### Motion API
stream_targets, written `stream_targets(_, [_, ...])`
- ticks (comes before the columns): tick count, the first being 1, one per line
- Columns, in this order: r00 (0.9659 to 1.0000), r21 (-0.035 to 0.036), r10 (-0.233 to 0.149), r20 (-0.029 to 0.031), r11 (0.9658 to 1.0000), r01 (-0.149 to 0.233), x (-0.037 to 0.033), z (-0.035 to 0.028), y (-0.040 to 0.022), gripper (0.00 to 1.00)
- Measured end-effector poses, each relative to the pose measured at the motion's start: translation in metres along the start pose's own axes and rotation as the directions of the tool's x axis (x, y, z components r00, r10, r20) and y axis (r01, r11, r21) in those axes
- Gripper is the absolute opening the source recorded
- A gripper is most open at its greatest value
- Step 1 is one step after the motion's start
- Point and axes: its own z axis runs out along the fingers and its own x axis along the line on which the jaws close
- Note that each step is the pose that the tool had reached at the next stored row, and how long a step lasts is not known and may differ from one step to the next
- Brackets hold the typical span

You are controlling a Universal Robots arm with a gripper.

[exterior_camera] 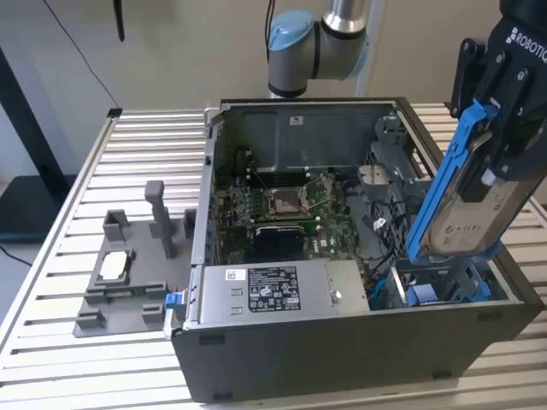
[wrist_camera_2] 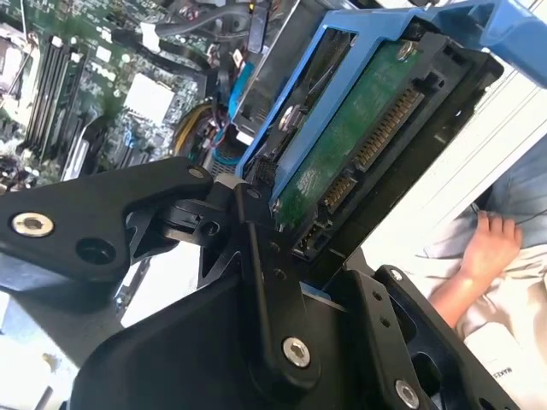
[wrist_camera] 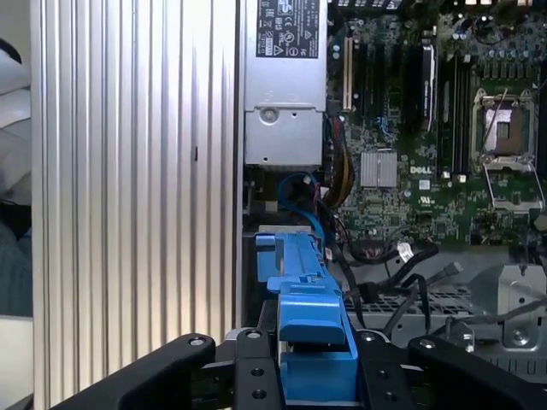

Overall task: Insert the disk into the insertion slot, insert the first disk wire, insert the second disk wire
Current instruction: 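Insert the disk into the insertion slot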

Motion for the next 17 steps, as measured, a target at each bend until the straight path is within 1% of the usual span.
stream_targets(6, [1.0, 0.0007, -0.004, -0.0002, 1.0, 0.004, 0.0, 0.0089, -0.0013, 0.33])
stream_targets(17, [0.9999, 0.0015, -0.016, -0.0005, 0.9999, 0.016, -0.0001, 0.0234, -0.0034, 0.33])
